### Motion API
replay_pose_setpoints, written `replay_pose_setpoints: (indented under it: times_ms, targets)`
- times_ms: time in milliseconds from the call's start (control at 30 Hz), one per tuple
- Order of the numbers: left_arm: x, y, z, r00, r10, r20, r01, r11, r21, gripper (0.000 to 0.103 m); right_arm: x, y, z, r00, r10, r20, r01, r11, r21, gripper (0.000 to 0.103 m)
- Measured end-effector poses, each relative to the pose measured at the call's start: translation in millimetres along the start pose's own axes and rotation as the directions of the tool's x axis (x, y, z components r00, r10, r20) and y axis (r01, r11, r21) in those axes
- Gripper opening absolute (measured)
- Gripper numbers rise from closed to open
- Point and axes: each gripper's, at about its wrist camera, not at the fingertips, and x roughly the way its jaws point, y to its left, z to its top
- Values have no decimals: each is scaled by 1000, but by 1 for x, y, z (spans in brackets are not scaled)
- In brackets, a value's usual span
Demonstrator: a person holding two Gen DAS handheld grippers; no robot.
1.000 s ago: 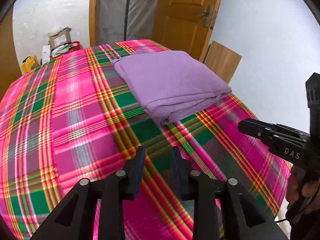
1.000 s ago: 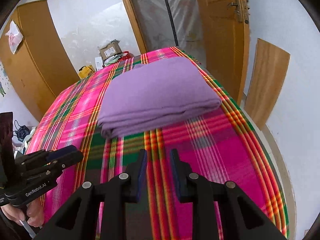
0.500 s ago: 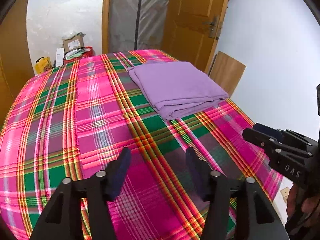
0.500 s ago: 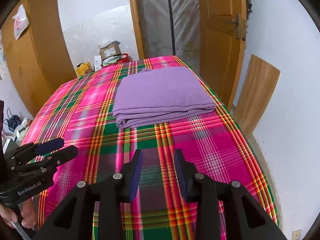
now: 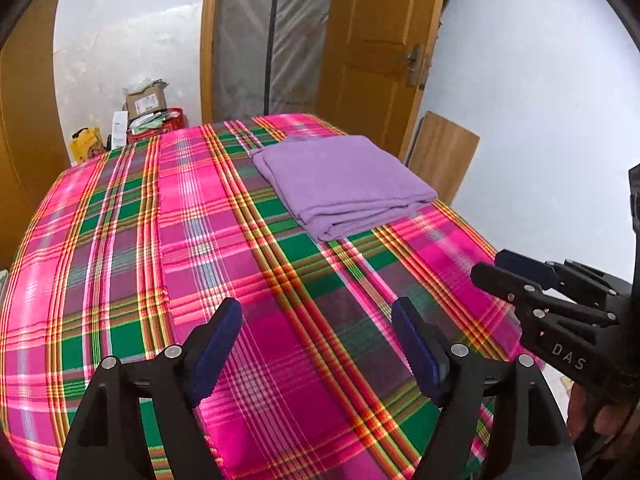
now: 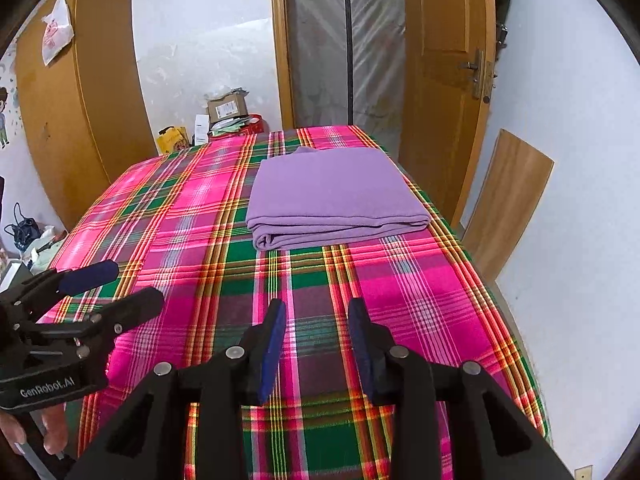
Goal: Fold clothes
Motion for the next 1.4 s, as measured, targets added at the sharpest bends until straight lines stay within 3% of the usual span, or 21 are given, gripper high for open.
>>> replay_pose_setpoints:
  times_ms: [367, 733, 1133, 1300, 1400]
  targets:
    - [-5, 9, -4, 1000, 27, 14, -27, 999, -25, 79, 1, 2, 1, 1000, 3, -3, -3, 1000, -6, 33]
    - [-2, 9, -5, 998, -64, -3, 64, 997, -48, 79, 0, 0, 2, 1000, 4, 1, -4, 1000, -4, 33]
    - [1, 1, -7, 1000, 13, -17, -13, 1000, 10, 79, 4, -2, 3, 1000, -1, -9, 1, 1000, -3, 33]
    - [4, 2, -8, 999, -16, -31, 16, 1000, 1, 79, 6, -3, 3, 1000, -5, -12, 5, 1000, -3, 33]
    - [6, 1, -8, 999, 2, -34, -1, 1000, 5, 79, 7, -3, 3, 1000, -8, -14, 8, 1000, -3, 33]
